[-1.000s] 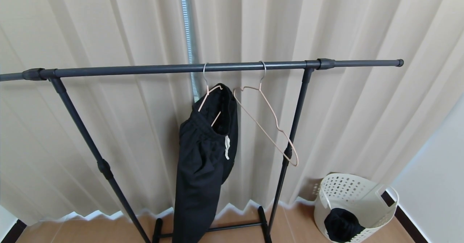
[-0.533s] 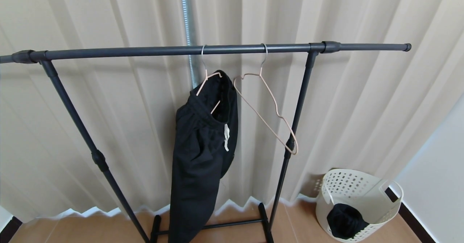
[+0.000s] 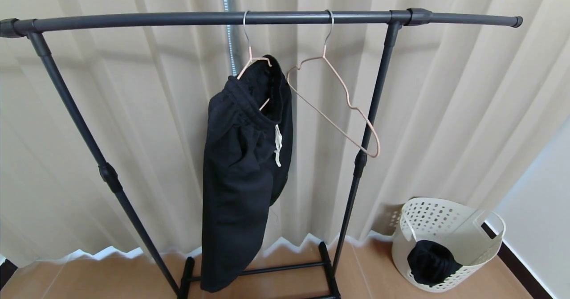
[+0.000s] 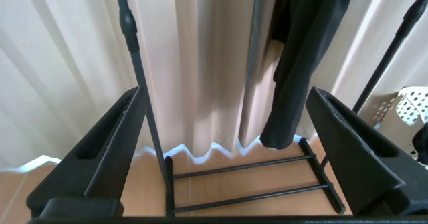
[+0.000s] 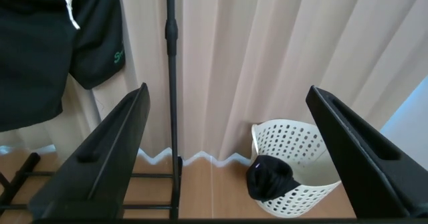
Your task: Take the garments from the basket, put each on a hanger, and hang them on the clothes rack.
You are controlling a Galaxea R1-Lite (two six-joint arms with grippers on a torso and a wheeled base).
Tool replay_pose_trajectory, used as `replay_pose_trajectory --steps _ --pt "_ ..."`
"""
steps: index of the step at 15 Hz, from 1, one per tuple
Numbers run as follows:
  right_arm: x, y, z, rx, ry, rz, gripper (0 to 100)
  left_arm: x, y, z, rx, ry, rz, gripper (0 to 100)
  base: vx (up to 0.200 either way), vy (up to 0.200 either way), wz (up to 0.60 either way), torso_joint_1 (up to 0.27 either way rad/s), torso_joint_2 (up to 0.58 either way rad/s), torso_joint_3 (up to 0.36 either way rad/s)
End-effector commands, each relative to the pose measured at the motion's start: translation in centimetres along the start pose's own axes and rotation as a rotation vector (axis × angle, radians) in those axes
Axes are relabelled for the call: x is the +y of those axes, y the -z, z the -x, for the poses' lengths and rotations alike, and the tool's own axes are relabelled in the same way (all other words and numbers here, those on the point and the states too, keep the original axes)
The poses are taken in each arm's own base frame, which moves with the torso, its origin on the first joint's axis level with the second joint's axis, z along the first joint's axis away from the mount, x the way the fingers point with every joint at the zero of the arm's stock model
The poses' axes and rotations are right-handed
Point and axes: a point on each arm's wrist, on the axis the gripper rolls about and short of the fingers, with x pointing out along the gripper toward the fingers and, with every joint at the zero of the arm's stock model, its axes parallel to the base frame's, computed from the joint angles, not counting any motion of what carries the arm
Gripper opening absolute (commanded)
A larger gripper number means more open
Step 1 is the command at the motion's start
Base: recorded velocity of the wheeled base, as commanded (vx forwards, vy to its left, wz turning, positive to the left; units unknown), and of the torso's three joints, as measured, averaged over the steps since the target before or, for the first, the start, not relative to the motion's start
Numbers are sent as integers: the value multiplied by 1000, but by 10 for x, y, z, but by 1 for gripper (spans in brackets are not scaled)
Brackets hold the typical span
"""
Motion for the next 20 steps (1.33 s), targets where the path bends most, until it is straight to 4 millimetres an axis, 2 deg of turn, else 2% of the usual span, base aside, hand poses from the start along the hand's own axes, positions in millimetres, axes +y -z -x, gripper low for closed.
replay_pose_trajectory --steps 1,11,20 --pt "0 0 0 2 -1 1 100 0 0 0 3 1 0 100 0 0 0 -193 515 325" --pt "0 0 0 2 -1 -3 100 0 0 0 5 -1 0 100 0 0 0 -147 485 335" --pt "0 0 0 0 -1 -1 100 0 0 0 3 -1 0 100 0 0 0 -48 429 376"
